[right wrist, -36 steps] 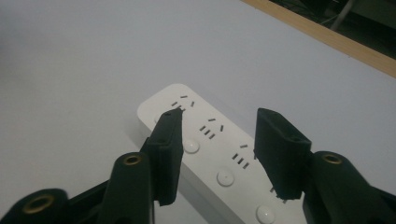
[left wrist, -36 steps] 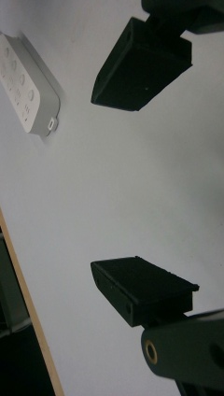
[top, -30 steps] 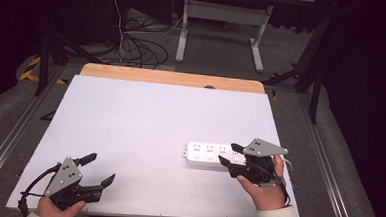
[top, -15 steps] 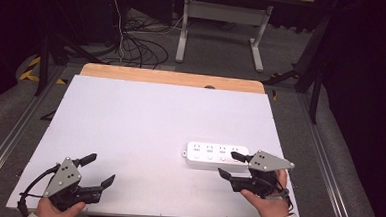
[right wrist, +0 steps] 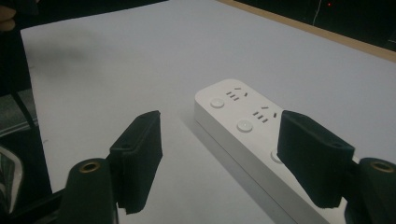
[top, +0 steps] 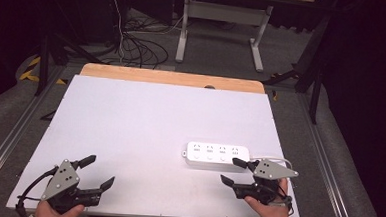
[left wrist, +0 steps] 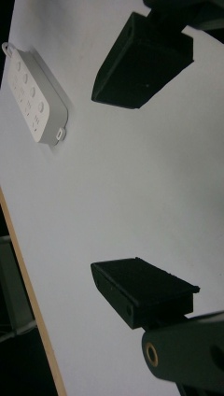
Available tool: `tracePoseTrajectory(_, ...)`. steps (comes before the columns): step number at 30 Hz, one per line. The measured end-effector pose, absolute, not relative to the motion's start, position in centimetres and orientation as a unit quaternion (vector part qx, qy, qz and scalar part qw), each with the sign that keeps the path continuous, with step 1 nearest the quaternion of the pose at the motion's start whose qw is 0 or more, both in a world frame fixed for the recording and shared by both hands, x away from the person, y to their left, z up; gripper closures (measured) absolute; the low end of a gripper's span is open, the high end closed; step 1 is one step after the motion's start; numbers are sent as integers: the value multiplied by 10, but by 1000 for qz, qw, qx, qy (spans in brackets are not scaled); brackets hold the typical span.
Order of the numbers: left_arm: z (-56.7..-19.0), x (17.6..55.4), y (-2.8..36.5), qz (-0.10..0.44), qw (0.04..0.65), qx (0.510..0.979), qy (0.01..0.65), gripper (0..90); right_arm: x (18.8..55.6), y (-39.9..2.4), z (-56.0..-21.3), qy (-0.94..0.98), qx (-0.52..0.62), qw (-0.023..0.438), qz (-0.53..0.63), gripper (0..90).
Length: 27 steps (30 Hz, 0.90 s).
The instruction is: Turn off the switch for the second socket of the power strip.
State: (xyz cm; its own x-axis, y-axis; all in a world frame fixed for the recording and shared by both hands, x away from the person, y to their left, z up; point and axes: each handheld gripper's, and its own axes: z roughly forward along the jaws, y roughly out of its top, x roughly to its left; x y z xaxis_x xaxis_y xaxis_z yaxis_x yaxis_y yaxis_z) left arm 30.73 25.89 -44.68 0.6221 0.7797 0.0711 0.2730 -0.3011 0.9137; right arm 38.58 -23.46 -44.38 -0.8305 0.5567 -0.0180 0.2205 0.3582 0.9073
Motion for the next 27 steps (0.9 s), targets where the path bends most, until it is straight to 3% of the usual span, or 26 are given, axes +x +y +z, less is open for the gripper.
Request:
tracePoseTrajectory(6,-448,307,260,263,479,762,349,165,387,-235,-457,821,230,170,494,285)
tracePoseTrajectory(22,-451,310,260,264,470,766,350,163,387,-236,-487,834,261,114,473,276)
tracePoseTrajectory(27,-453,312,259,263,464,767,355,163,388,-233,-491,842,269,116,454,277)
